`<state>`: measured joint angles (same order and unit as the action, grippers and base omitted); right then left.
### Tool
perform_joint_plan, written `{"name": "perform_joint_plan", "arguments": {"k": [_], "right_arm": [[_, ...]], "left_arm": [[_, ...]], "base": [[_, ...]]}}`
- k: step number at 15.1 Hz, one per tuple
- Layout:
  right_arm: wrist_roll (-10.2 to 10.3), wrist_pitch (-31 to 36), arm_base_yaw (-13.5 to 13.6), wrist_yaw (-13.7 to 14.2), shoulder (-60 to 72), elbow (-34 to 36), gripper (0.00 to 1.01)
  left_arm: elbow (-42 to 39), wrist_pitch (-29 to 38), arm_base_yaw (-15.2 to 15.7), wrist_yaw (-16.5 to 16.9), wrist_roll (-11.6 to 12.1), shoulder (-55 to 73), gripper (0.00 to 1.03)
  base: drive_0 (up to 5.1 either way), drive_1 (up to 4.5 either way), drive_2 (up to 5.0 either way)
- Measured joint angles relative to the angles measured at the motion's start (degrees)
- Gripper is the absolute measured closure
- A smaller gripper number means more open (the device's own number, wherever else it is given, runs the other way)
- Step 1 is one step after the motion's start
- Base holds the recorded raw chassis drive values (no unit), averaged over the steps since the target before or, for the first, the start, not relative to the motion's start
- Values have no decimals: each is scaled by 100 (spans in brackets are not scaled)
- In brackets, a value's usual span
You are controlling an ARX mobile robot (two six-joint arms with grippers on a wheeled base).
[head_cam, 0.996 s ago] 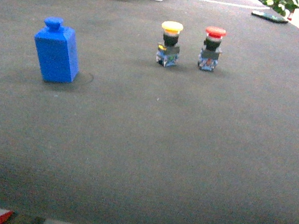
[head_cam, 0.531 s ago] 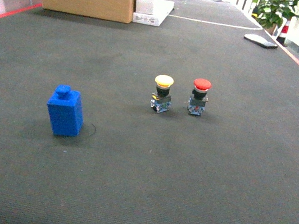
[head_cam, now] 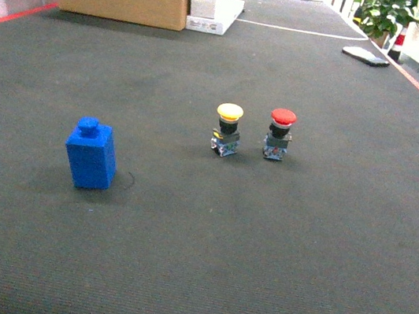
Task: Pick blue part to blue bin on bottom shelf
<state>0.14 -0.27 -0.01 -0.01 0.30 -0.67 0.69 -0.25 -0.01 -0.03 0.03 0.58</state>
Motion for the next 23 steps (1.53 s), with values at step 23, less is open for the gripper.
{"name": "perform_joint_plan", "arguments": {"k": [23], "right_arm": [[0, 0, 0, 0, 0, 0, 3]], "left_arm": [[4817, 4795, -1246, -1237, -518, 11967, 5]], "base": [[0, 0, 0]]}}
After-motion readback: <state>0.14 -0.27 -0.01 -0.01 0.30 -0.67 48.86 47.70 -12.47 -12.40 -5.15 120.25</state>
